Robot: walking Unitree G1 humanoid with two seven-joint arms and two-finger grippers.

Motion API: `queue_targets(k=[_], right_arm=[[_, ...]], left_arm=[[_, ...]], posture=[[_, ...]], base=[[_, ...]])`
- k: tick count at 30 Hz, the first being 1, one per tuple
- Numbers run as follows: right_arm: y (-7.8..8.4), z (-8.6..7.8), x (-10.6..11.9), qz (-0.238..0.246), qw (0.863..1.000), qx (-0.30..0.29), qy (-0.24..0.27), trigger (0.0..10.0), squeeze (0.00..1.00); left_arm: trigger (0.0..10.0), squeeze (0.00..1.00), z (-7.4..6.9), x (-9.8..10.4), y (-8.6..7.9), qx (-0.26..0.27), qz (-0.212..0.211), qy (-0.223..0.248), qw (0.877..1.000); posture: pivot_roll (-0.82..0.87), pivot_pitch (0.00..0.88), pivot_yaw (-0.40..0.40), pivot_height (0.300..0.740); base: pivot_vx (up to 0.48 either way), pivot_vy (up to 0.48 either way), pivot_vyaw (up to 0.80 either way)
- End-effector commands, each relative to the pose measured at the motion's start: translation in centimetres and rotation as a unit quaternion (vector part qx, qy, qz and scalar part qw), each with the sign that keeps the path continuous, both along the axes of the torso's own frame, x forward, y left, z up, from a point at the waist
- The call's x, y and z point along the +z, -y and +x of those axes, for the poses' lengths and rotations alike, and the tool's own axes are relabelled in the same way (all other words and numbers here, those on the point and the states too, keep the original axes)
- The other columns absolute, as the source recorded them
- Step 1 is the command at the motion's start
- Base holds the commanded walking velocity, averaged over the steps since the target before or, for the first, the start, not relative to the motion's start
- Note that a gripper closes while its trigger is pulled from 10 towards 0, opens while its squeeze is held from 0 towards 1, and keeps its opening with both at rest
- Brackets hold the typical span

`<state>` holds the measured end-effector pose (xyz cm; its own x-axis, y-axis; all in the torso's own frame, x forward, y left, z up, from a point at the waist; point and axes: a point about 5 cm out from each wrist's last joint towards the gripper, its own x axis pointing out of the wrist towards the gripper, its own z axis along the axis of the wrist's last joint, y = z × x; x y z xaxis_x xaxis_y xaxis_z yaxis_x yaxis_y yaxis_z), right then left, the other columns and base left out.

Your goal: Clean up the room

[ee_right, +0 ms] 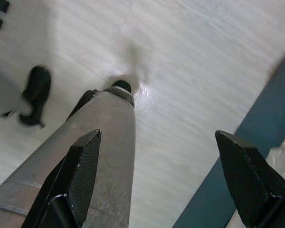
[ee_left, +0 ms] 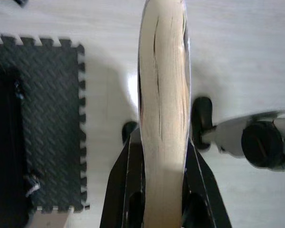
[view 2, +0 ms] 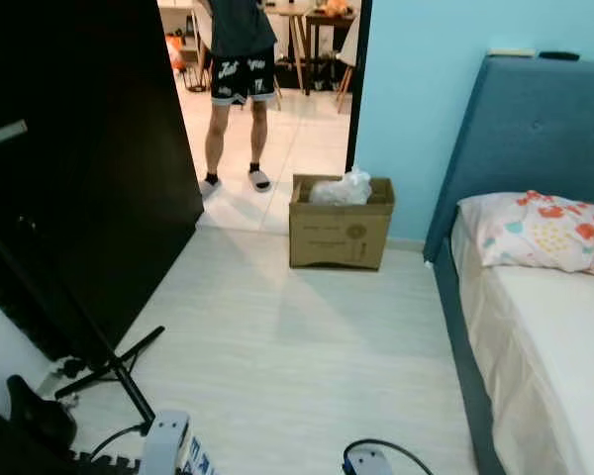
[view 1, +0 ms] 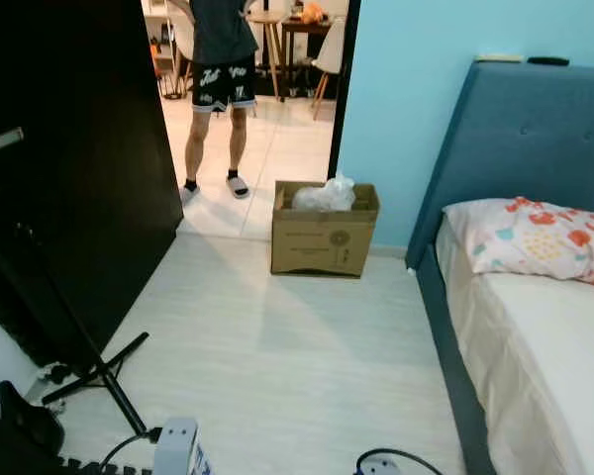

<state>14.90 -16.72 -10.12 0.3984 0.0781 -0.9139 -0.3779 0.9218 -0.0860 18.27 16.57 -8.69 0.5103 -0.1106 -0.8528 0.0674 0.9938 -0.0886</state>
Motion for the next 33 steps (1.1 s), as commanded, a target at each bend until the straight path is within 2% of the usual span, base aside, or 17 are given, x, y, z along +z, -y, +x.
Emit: queue_targets(k=[1,19,22,33], right_arm=[[0.23,-1.48,-0.54,-0.007,1.000,-0.001,-0.028,10.0,0.00],[0.16,-1.52,-0.56,-0.007,1.000,-0.003,-0.029,10.0,0.00],[0.13,-1.42,-0.53,-0.007,1.000,-0.004,-0.028,10.0,0.00],[-0.02,-1.10,-0.44,-0.004,1.000,-0.009,-0.026,10.0,0.00]], left_arm=[[10.0,0.00,-0.64,-0.30,-0.11,-0.008,0.003,-0.013,1.000],[10.0,0.00,-0.96,-0.44,-0.08,-0.011,0.005,-0.018,1.000],[10.0,0.00,-1.22,-0.57,-0.24,-0.013,0.017,-0.022,1.000],[10.0,0.00,-1.23,-0.55,-0.24,-0.011,0.014,-0.017,1.000]], posture=[[0.05,0.000,-0.057,0.740],[0.05,0.000,-0.059,0.740],[0.05,0.000,-0.060,0.740],[0.04,0.000,-0.059,0.740]], base=[[-0.337,0.000,0.00],[-0.336,0.000,0.00],[0.000,0.000,0.00],[0.000,0.000,0.00]])
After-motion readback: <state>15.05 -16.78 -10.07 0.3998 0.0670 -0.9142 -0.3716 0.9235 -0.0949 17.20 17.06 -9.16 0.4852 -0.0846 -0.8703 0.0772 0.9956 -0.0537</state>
